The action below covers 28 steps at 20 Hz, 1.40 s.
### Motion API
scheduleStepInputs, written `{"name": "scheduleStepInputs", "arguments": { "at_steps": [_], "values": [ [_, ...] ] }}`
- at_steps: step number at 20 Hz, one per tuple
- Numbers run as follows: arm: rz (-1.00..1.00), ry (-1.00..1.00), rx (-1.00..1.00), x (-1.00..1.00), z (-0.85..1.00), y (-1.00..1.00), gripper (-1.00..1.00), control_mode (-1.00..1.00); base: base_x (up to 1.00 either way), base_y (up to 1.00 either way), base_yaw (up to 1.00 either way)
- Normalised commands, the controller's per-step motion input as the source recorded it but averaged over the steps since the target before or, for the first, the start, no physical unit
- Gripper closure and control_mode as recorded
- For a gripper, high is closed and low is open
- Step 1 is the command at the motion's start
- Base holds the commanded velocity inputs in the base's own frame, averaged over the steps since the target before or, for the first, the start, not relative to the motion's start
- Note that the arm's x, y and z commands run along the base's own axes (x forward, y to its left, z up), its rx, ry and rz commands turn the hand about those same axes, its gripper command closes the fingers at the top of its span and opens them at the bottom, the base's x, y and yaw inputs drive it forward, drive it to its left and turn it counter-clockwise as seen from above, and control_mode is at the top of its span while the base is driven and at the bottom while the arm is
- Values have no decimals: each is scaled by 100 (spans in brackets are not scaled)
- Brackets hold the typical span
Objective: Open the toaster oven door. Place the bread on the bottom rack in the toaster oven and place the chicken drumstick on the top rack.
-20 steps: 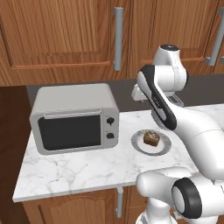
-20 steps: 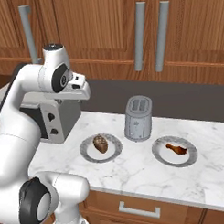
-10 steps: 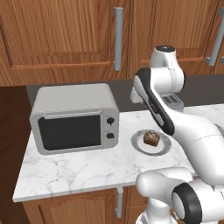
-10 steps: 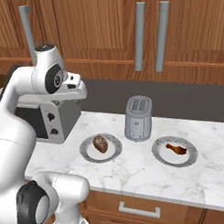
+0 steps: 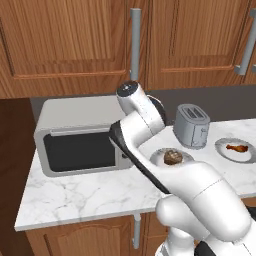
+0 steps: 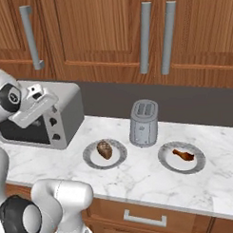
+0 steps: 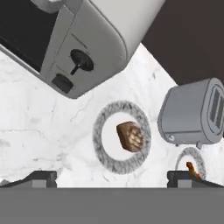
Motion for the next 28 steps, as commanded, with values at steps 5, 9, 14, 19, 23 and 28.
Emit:
{"name": "scheduleStepInputs", "arguments": {
  "at_steps": [5, 9, 14, 19, 23, 28],
  "values": [
    [37, 0, -43, 1, -12, 100, -100, -100, 0, 0, 0],
    [12, 0, -23, 29, 3, 92, -100, -100, 0, 0, 0],
    [15, 1, -13, 50, -5, 70, -100, -100, 0, 0, 0],
    [13, -6, -1, 54, -5, 50, -100, -100, 0, 0, 0],
    [10, -2, 0, 49, -31, 26, -100, -100, 0, 0, 0],
    [7, -8, 0, 16, -44, 3, -100, -100, 0, 0, 0]
  ]
}}
